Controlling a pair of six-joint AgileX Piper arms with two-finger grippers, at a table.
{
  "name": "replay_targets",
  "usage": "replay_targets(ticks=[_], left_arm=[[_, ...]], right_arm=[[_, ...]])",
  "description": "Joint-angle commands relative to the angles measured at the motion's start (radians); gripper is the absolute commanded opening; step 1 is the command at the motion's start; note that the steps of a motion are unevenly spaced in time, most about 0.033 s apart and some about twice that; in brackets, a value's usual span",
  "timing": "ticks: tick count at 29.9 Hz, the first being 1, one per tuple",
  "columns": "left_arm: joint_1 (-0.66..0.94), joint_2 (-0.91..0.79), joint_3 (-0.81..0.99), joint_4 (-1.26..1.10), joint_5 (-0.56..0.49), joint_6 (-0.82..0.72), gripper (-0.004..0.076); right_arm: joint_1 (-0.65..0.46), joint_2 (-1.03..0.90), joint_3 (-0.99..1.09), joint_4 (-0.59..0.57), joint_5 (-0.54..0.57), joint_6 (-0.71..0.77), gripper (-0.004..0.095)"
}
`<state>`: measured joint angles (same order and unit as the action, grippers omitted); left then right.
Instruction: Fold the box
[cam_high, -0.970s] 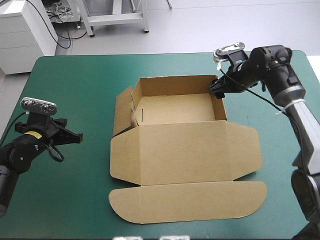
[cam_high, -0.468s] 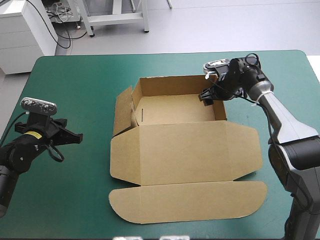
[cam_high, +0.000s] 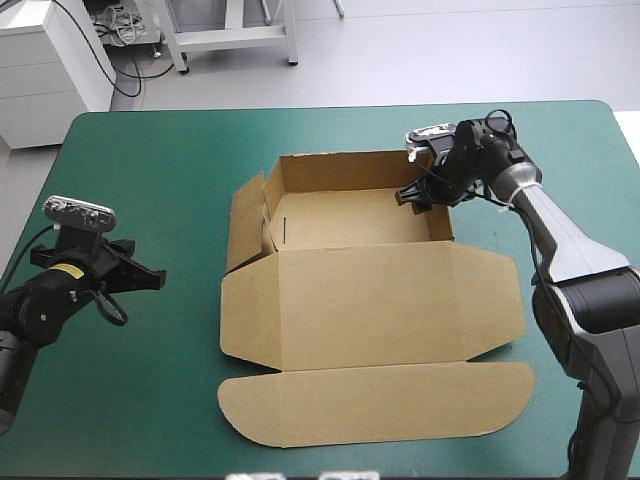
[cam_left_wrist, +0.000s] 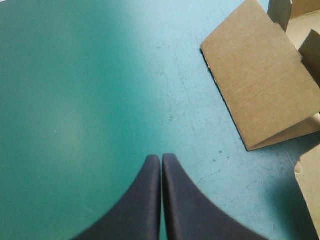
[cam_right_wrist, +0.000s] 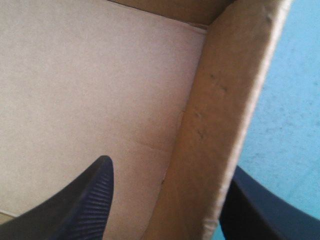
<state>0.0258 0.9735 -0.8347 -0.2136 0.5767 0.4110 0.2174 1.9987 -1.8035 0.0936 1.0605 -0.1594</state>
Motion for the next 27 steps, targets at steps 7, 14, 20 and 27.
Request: replay_targets(ticks=[7,14,20,27], left_arm=[[-0.002,-0.018,-0.024,-0.018,-0.043,-0.003,-0.0008],[-0.002,-0.018,-0.024,-0.018,-0.043,-0.003,-0.0008],[-0.002,-0.018,-0.024,-0.018,-0.045,-0.003,-0.0008],[-0.002,-0.018,-0.024,-0.018,-0.047,-0.003,-0.0008]], right_arm=[[-0.006,-0.010,-0.034,0.010,-0.027,0.000,0.0497],[-0.006,-0.010,-0.034,0.010,-0.032,0.011,0.0093],[-0.006,-0.013,-0.034,0.008,-0.013,-0.001,-0.0022],[-0.008,-0.057,-0.103,0.001,0.010,-0.020,-0.0022]])
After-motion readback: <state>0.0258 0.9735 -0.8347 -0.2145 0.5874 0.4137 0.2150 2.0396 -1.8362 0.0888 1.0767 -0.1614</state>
